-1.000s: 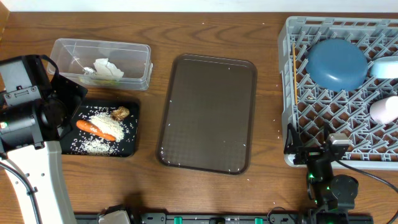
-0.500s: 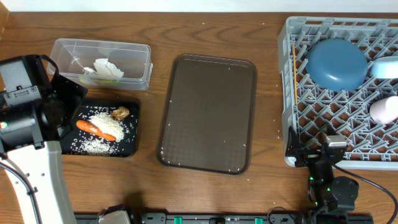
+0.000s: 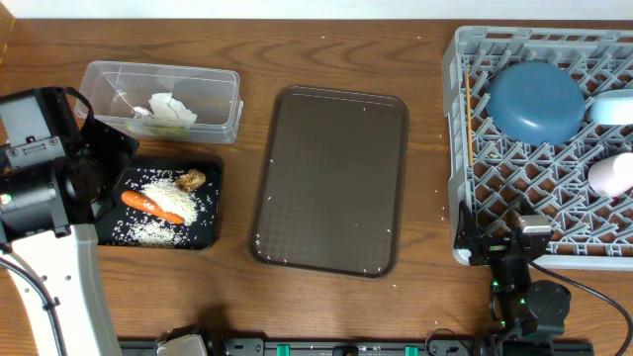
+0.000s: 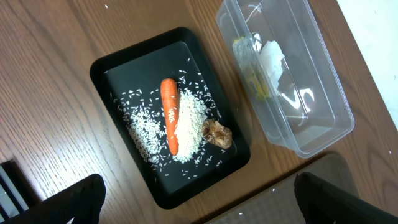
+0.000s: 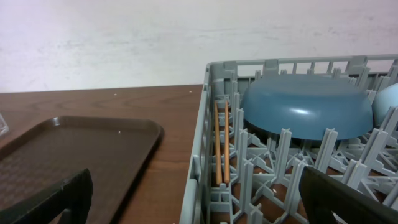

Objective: Sort waste into correct bins and load items into the dishwasher rack

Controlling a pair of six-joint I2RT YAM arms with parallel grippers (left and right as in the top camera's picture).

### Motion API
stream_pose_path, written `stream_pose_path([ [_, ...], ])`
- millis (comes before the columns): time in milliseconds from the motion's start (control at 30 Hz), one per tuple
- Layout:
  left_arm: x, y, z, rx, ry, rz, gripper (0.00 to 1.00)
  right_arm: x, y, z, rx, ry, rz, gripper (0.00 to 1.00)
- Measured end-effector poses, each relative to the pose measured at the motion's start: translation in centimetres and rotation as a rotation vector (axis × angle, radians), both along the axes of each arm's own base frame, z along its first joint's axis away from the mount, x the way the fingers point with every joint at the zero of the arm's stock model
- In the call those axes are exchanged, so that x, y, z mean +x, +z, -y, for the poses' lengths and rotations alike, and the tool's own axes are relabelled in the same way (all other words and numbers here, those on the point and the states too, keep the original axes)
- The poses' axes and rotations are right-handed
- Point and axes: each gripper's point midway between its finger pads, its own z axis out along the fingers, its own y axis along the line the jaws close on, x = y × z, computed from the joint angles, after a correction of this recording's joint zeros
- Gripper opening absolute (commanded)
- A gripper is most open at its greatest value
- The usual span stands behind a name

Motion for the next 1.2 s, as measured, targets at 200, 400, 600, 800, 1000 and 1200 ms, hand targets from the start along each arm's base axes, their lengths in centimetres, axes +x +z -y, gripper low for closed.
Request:
stream_pose_path([
  [200, 0.0, 0.0, 0.0, 0.0, 0.0, 0.0, 0.98, 0.0, 0.0, 0.0, 0.0, 0.0, 0.0, 0.99],
  [400, 0.0, 0.0, 0.0, 0.0, 0.0, 0.0, 0.98, 0.0, 0.0, 0.0, 0.0, 0.0, 0.0, 0.99],
  [600, -1.3, -0.7, 0.4, -0.017, -0.001, -0.059, 0.98, 0.0, 0.0, 0.0, 0.0, 0.0, 0.0, 0.99],
  [800, -1.4, -0.7, 0.6, 0.005, -0.033, -0.067, 0.98, 0.0, 0.0, 0.0, 0.0, 0.0, 0.0, 0.99],
  [1000, 0.6, 0.0, 2.4, 0.131, -0.225, 0.081, 0.98, 0.0, 0.0, 0.0, 0.0, 0.0, 0.0, 0.99],
  [1200, 1.0, -1.4, 5.3, 0.243, -0.428, 0.26, 0.98, 0.0, 0.1, 0.0, -0.001, -0.001, 0.002, 0.99],
])
